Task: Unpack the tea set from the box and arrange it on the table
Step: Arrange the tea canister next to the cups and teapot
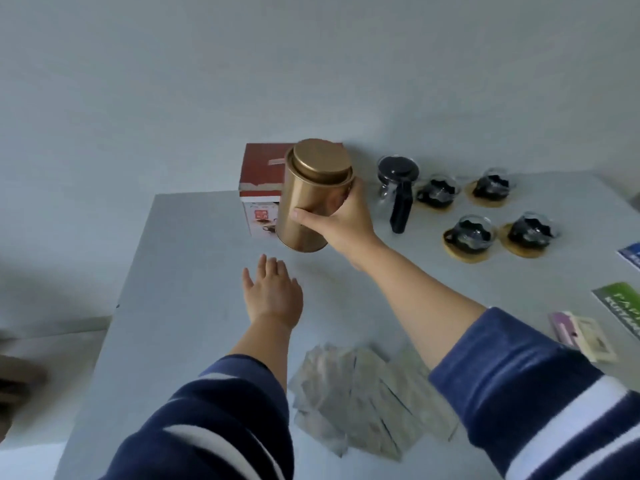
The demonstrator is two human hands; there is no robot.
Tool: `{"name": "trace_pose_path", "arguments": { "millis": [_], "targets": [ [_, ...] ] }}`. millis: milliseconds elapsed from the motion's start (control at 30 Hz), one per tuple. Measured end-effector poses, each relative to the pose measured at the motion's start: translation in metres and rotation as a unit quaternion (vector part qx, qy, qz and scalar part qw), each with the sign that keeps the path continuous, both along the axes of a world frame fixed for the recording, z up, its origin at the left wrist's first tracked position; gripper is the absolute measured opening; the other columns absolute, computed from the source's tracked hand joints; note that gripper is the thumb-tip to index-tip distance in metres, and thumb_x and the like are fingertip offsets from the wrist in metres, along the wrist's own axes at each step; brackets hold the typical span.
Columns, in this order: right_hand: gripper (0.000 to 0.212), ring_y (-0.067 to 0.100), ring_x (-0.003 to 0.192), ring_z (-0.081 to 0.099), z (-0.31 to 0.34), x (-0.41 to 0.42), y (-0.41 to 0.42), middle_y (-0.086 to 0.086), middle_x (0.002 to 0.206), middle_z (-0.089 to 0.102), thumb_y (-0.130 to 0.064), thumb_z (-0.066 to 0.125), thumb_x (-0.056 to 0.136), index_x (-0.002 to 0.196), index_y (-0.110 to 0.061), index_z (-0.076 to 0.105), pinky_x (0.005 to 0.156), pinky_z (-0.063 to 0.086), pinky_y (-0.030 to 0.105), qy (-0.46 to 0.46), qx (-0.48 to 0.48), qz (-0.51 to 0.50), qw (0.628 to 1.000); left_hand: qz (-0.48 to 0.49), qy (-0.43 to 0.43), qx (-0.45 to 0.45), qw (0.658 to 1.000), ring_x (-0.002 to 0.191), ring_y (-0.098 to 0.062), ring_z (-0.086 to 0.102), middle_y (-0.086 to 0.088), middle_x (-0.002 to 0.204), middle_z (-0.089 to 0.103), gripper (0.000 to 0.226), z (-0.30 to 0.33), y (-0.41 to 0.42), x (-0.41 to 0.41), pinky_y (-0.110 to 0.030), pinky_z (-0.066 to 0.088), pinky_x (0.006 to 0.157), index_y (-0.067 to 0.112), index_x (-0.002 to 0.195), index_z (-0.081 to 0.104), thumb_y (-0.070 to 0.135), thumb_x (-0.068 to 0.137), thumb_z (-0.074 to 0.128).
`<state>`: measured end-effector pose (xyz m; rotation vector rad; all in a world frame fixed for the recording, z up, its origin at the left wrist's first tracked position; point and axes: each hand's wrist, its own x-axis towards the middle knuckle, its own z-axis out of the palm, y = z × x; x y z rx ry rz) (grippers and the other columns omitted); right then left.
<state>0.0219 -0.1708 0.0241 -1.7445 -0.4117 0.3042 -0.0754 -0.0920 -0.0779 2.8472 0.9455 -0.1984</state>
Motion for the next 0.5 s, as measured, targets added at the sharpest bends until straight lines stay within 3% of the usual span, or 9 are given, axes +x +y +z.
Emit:
{"name": "trace_pose_path", "arguments": {
  "millis": [167, 333, 500],
  "targets": [
    [0.089, 0.009, 0.109, 0.052, 0.016, 0.069, -0.097, -0.008, 0.121, 0.053, -0.02, 0.088, 0.063, 0.133, -0.015, 0.035, 0.096, 0.044, 0.029, -0.025, -0.013, -0.07, 0.997, -0.079, 0.037, -0.021, 0.996, 0.151, -0.02, 0.002, -0.005, 0.162, 0.013, 0.059, 0.006, -0.1, 0.067, -0.047, 0.004, 0.121, 0.008, 0.152, 0.019, 0.037, 0.101, 0.024],
    [0.095, 0.014, 0.117, 0.052, 0.016, 0.154, -0.196, -0.005, 0.132, 0.052, -0.03, 0.087, 0.062, 0.137, -0.022, 0.03, 0.098, 0.045, 0.035, -0.021, -0.055, -0.115, 0.992, -0.088, 0.062, -0.087, 0.99, 0.151, -0.019, -0.006, -0.005, 0.163, 0.0, 0.067, 0.007, -0.195, 0.137, -0.049, 0.003, 0.121, 0.007, 0.154, 0.007, 0.043, 0.1, 0.024],
    [0.098, 0.013, 0.118, 0.05, 0.018, 0.246, -0.274, -0.006, 0.135, 0.05, -0.031, 0.087, 0.063, 0.139, -0.022, 0.027, 0.095, 0.041, 0.029, -0.031, -0.086, -0.152, 0.984, -0.081, 0.137, -0.111, 0.981, 0.148, -0.021, -0.022, -0.005, 0.159, -0.025, 0.099, -0.01, -0.232, 0.192, -0.055, -0.004, 0.119, 0.01, 0.151, -0.018, 0.076, 0.086, 0.018]
  ]
}}
